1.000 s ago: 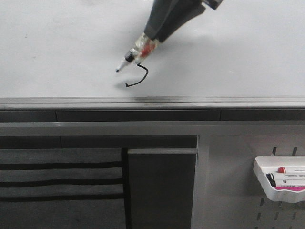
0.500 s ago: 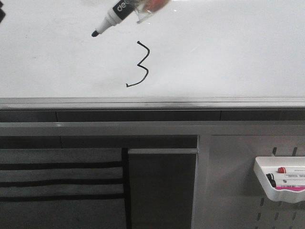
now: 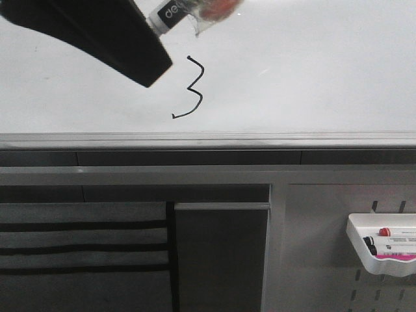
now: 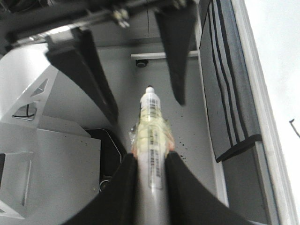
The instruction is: Write number 3 on whiteboard
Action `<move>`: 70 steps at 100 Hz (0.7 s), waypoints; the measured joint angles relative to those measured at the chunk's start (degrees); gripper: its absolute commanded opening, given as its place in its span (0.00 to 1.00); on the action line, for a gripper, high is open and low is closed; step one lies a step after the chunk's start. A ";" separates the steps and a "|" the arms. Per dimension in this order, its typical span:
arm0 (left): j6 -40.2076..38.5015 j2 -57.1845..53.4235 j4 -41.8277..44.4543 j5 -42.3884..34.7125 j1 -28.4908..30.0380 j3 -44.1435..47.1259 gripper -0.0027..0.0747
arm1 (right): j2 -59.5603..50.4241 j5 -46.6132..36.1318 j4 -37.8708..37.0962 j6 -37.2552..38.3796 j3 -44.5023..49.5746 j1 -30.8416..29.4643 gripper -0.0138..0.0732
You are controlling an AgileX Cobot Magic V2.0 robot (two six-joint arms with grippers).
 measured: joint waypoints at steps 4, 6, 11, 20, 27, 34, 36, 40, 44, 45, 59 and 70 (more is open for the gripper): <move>0.42 1.19 -0.41 0.00 -0.01 -0.95 0.56 | 0.00 0.00 0.08 -0.65 0.00 0.00 0.17; 0.55 1.66 -0.54 0.00 -0.01 -1.25 0.56 | 0.00 0.00 0.08 -0.77 0.00 0.00 0.17; 1.24 2.44 -1.07 0.00 -0.01 -2.19 0.56 | 0.00 0.00 0.08 -1.13 0.00 0.00 0.17; 1.87 2.71 -1.41 0.00 -0.01 -3.08 0.56 | 0.00 0.00 0.08 -1.37 0.00 0.00 0.17; 2.43 2.71 -1.63 0.27 -0.01 -3.53 0.55 | 0.00 0.00 0.08 -1.37 0.00 0.00 0.17; 3.01 2.71 -1.61 0.95 -0.01 -3.67 0.51 | 0.00 0.00 0.08 -1.85 0.00 0.00 0.17; 3.12 2.71 -1.61 1.08 -0.01 -3.67 0.49 | 0.00 0.00 0.08 -1.98 0.00 0.00 0.17; 3.22 2.71 -1.61 1.23 -0.01 -3.80 0.45 | 0.00 0.00 0.08 -2.22 0.00 0.00 0.17; 3.37 2.71 -1.61 1.33 -0.14 -3.90 0.41 | 0.00 0.00 0.08 -2.47 0.00 0.00 0.17; 3.35 2.71 -1.61 1.33 -0.14 -3.90 0.39 | 0.00 0.00 0.08 -2.46 0.00 0.00 0.17; 3.35 2.71 -1.61 1.44 -0.14 -4.10 0.25 | 0.00 0.00 0.08 -2.68 0.00 0.00 0.17; 3.35 2.71 -1.61 1.44 -0.14 -4.10 0.18 | 0.00 -0.13 0.08 -2.68 0.00 0.00 0.17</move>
